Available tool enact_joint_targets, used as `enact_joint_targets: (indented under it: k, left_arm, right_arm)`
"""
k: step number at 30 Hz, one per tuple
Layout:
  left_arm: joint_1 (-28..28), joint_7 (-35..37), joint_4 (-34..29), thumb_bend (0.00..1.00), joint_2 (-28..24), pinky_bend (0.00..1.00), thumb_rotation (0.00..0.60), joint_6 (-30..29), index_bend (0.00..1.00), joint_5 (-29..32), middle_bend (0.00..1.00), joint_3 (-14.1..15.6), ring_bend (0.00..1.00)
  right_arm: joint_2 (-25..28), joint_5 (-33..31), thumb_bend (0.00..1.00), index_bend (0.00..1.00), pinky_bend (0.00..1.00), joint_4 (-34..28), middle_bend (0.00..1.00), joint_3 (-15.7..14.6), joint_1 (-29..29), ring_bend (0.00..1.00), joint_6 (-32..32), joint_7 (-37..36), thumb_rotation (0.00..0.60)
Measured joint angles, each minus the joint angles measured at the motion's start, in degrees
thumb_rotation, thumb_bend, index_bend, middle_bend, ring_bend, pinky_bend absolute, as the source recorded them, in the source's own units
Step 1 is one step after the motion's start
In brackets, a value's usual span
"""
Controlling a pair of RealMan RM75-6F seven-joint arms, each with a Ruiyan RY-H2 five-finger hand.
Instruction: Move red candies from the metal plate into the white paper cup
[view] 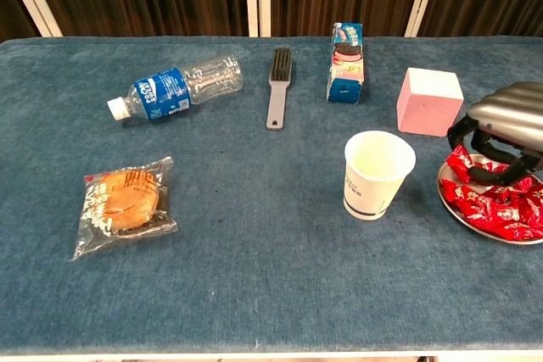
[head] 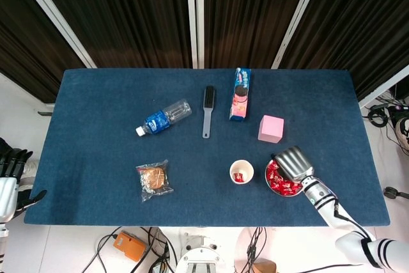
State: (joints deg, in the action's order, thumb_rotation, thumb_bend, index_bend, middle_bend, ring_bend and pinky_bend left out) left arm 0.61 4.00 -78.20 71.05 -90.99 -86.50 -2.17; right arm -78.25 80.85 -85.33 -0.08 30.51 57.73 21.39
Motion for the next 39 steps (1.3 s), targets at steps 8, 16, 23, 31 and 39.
enact_joint_targets:
  k: [8,16,23,31,39]
  left_arm:
    - [-0.1,-0.2,-0.4,0.00,-0.2,0.00,0.600,-0.3,0.12,-0.4,0.11,-0.1,0.00]
    - [0.3,-0.4,-0.9,0.00,-0.4,0.00,0.600,-0.7,0.12,-0.1,0.11,-0.1,0.00]
    - [0.4,-0.2,-0.5,0.00,-0.1,0.00,0.600,-0.4,0.12,0.0,0.11,0.1,0.00]
    - [0.4,-0.2,-0.2,0.00,-0.1,0.00,0.600,-0.4,0.12,0.2,0.11,0.0,0.00]
    - [0.5,0.1,0.0,0.00,0.0,0.00,0.600,-0.3,0.12,0.3,0.11,0.0,0.00]
  right_arm:
    - [4.9,5.8,0.66,0.73,1.00,-7.9,0.90,0.3,-1.3,1.00,6.7,-1.1,0.600]
    - [6.7,9.4,0.66,0.72,1.00,-15.0,0.90,2.7,1.8,1.00,6.0,-0.6,0.600]
    - [3.4,6.9,0.66,0.68,1.00,-14.2,0.90,2.9,4.0,1.00,0.6,3.6,0.600]
    - [1.8,6.4,0.53,0.55,1.00,-12.6,0.90,2.6,4.3,1.00,0.4,3.5,0.600]
    - [1.2,6.9,0.42,0.45,1.00,-11.8,0.90,2.4,4.4,1.00,0.9,2.2,0.600]
